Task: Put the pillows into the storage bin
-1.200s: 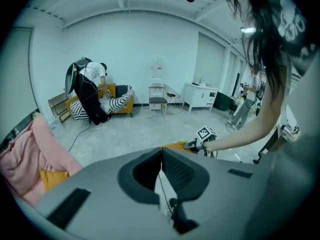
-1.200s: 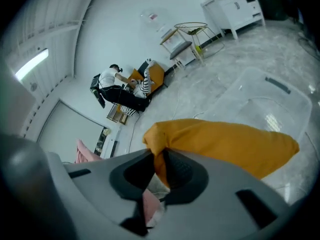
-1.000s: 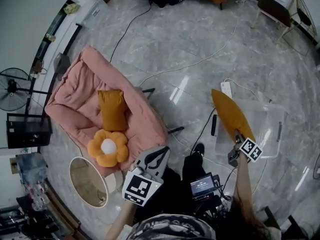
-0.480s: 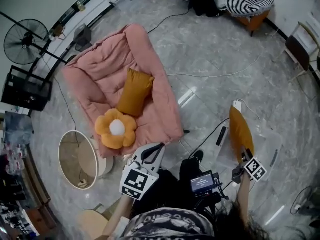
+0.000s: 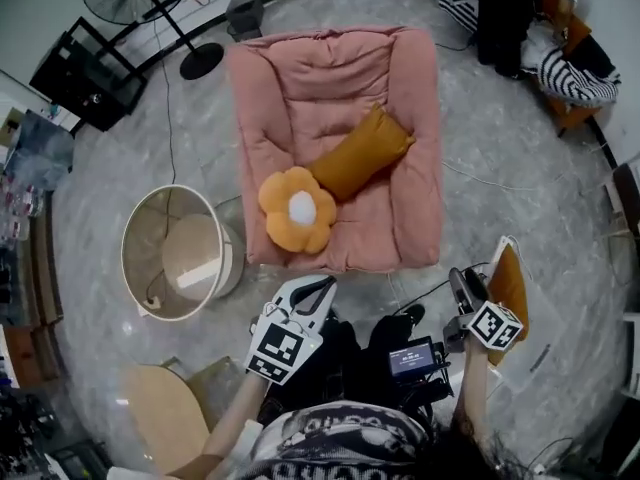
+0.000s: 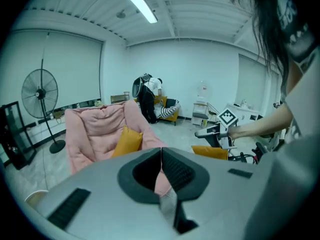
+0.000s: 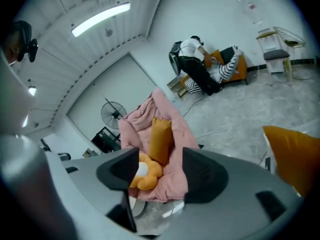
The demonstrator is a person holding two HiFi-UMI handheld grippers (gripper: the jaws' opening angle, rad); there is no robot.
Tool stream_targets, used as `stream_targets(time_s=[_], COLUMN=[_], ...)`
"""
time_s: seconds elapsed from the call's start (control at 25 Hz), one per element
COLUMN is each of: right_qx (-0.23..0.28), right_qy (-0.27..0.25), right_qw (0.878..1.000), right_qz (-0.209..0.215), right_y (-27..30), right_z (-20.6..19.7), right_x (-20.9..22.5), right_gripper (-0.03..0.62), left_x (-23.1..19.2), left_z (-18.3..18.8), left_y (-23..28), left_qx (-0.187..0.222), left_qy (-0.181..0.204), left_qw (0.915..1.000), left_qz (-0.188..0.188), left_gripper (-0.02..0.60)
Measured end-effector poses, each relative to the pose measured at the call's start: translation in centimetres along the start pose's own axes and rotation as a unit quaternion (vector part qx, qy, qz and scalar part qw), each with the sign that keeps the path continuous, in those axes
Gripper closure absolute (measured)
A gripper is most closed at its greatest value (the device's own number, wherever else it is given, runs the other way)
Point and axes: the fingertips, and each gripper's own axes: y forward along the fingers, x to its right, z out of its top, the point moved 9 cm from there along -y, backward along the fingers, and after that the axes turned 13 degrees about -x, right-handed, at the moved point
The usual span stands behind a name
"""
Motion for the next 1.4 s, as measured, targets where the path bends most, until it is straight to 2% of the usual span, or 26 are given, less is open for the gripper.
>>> stream_targets(time_s=[0.16, 0.4, 0.6, 0.84, 1.0, 1.08, 1.24, 1.4], right_qx=[-0.045, -0.106, -0.163, -0.23, -0.292, -0.325, -0.393, -0.448], right_qy=[-0.062, -0.151, -0.208, -0.254, -0.254, -0.241, -0.198, -0.161], right_qw=[0.996, 0.979, 0.956, 0.926, 0.905, 0.899, 0.887, 0.873], right_qz=[0.045, 0.091, 0.127, 0.158, 0.174, 0.17, 0.139, 0.105], right_y=[5.5, 12.4, 17.7, 25.1, 31.3, 34.5, 40.4, 45.3], right_z=[-0.2, -0.7, -0.9, -0.6, -1.6, -1.9, -3.5, -4.3], right_x=[-7.4, -16.5, -22.0, -26.6, -28.2, -28.3, -27.3, -25.9], right_gripper=[0.321, 0.322, 0.322, 0.322, 0.322, 0.322, 0.322, 0.276], left_x=[-3.4, -6.4, -7.7, -10.0, -12.0, -13.4, -15.7, -17.5], left_z=[-4.3, -9.0, -11.0, -12.0, -12.7, -12.5, -11.8, -10.7], left_y=[-3.9, -8.2, -9.7, -10.1, -10.1, -10.0, -9.7, -8.7], left_qx=[0.002, 0.016, 0.032, 0.029, 0.019, 0.017, 0.004, -0.011], left_qy=[-0.018, -0.063, -0.125, -0.174, -0.214, -0.235, -0.272, -0.312], left_qw=[0.9996, 0.9958, 0.9867, 0.9745, 0.9602, 0.952, 0.9359, 0.9187], left_qz=[0.024, 0.064, 0.099, 0.138, 0.178, 0.195, 0.224, 0.242], left_gripper=[0.569, 0.569, 0.569, 0.569, 0.569, 0.569, 0.569, 0.569])
